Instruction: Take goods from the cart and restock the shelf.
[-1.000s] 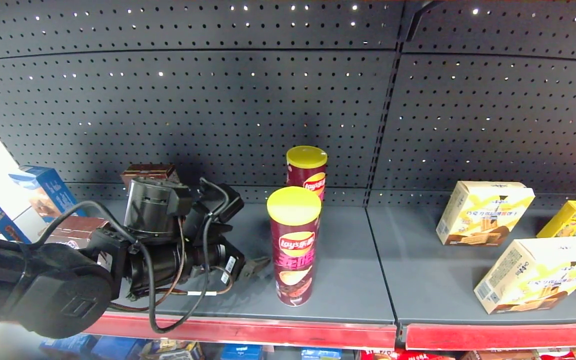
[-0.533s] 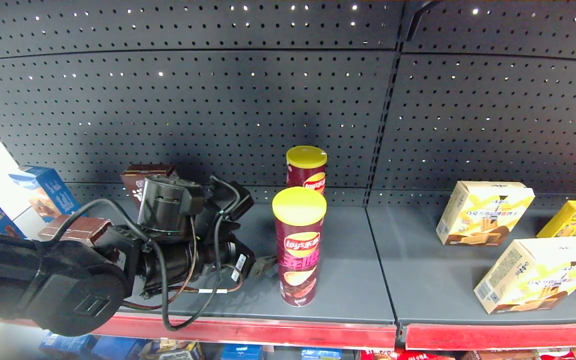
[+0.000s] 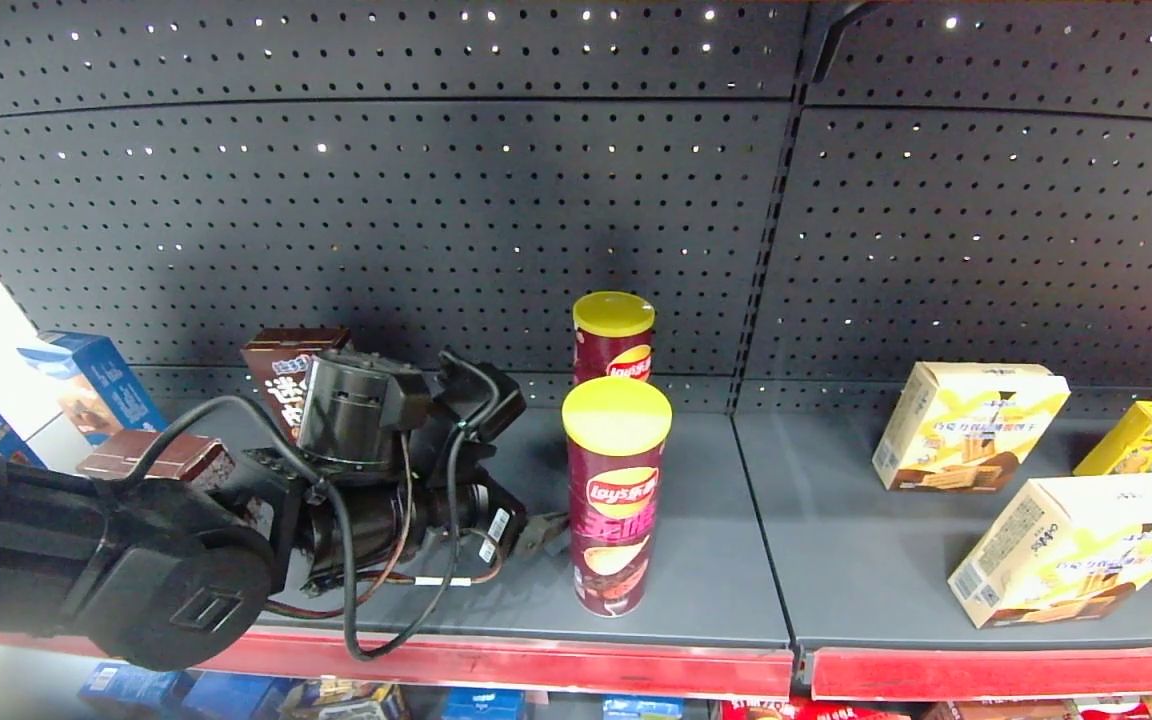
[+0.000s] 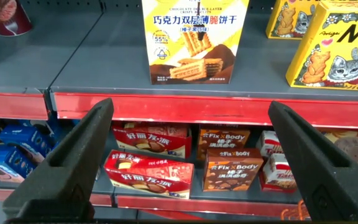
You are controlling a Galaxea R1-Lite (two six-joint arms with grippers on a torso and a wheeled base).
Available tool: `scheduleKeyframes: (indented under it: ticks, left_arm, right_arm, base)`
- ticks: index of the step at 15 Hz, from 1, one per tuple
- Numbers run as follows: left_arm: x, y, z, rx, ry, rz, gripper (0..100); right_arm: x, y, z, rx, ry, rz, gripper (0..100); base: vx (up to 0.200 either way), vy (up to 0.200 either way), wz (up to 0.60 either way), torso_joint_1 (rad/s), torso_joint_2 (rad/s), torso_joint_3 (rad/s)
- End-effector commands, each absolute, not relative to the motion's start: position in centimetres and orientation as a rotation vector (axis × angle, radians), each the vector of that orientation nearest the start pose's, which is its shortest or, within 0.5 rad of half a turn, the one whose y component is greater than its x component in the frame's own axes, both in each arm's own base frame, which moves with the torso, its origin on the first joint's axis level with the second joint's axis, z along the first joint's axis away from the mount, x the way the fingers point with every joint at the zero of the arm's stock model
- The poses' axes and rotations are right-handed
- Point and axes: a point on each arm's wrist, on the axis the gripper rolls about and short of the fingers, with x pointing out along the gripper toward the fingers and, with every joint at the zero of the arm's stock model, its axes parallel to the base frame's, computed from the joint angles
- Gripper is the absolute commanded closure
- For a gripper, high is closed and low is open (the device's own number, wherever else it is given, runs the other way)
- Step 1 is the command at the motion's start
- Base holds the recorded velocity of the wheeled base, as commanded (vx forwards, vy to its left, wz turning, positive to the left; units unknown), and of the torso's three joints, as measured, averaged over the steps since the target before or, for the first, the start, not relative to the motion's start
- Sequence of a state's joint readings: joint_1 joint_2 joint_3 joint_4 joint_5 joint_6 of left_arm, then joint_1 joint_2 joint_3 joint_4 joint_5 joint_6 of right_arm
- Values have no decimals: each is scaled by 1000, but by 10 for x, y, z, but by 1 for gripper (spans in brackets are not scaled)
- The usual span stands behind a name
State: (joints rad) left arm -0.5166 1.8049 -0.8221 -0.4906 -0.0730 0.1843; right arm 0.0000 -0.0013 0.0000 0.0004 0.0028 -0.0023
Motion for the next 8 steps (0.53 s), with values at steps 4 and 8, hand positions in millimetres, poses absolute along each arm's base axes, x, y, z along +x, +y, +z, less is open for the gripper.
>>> scheduleKeyframes:
  ticks: [4,8]
  left_arm:
    - [283,-151,145,291,410,-570,0]
    - [289,-122,194,242,228,-465,0]
  right_arm:
    - [-23,0,75,-3,0,3,0]
    - [-23,0,75,-3,0,3,0]
  base:
    - [0,0,0,0,0,0]
    - [0,0,0,0,0,0]
